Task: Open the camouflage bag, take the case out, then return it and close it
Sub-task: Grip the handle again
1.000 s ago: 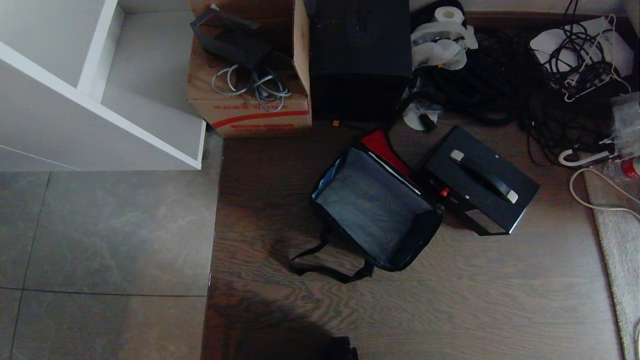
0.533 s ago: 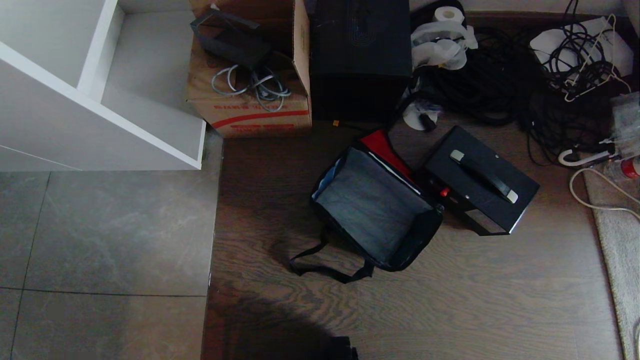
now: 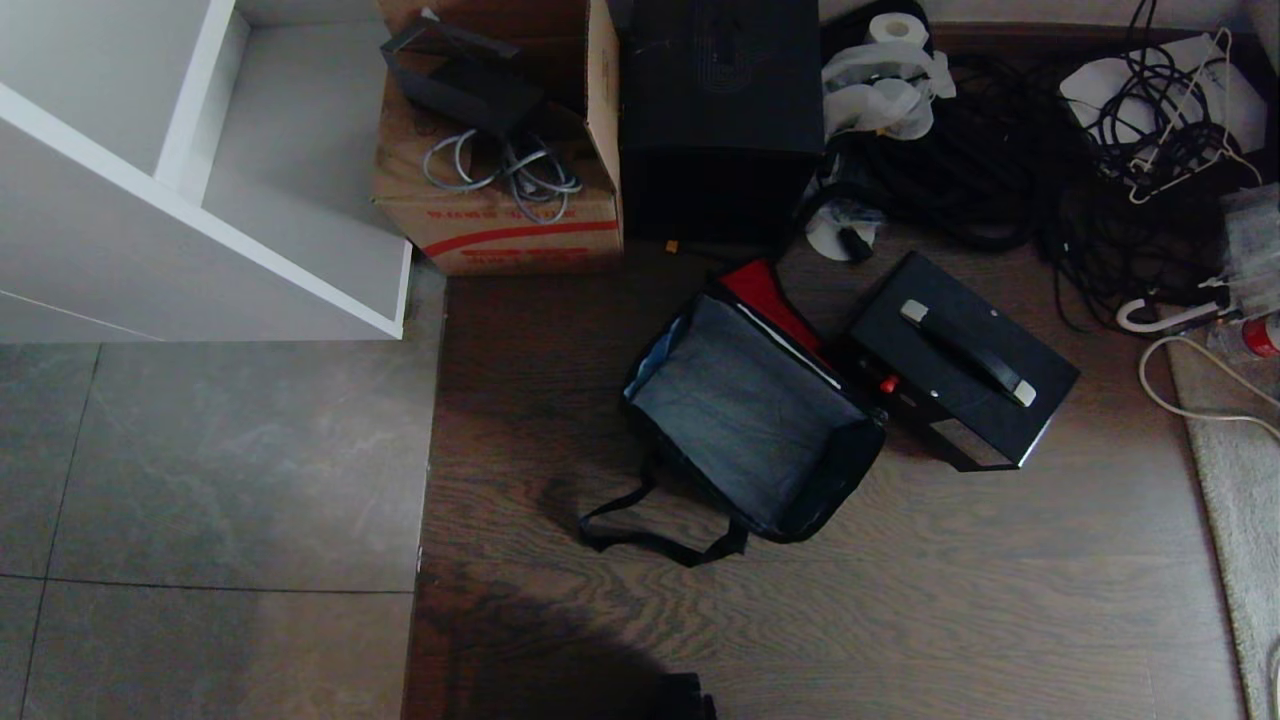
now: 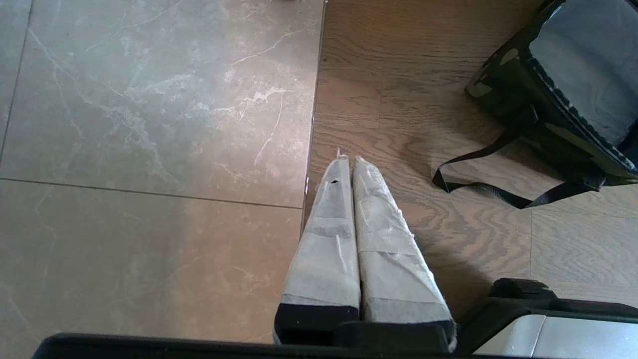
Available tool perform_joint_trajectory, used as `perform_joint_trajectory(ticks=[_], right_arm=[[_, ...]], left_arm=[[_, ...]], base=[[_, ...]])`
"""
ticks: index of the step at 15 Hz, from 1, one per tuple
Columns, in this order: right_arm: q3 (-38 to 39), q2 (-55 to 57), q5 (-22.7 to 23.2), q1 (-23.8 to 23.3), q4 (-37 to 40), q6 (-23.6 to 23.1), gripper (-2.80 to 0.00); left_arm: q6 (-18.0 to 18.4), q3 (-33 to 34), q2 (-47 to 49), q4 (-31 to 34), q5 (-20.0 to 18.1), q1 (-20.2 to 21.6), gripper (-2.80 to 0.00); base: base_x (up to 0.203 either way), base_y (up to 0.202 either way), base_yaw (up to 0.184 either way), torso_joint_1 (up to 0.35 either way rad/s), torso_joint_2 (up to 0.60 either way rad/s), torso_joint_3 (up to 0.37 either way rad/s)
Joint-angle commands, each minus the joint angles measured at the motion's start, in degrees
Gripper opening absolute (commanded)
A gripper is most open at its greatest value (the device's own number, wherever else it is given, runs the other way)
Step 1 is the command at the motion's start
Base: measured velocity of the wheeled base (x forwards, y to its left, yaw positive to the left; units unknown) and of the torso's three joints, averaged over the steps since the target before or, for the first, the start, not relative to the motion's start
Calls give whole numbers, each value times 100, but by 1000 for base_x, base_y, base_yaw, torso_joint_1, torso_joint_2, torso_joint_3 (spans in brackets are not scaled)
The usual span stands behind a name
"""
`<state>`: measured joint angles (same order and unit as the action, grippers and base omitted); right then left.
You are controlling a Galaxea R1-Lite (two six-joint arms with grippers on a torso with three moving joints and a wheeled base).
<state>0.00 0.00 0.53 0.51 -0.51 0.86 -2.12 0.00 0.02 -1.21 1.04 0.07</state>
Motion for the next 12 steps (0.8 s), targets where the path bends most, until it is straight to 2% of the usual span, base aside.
perform_joint_trajectory(ticks=[1,12], right_arm=[[0,9,7,2,-2,2,-280],[0,9,9,2,-2,2,-280]], left_arm=[[-6,54,-2,-2,2,1,-280],[-8,62,-2,-2,2,1,-280]], base=[[0,0,0,0,0,0],[0,0,0,0,0,0]])
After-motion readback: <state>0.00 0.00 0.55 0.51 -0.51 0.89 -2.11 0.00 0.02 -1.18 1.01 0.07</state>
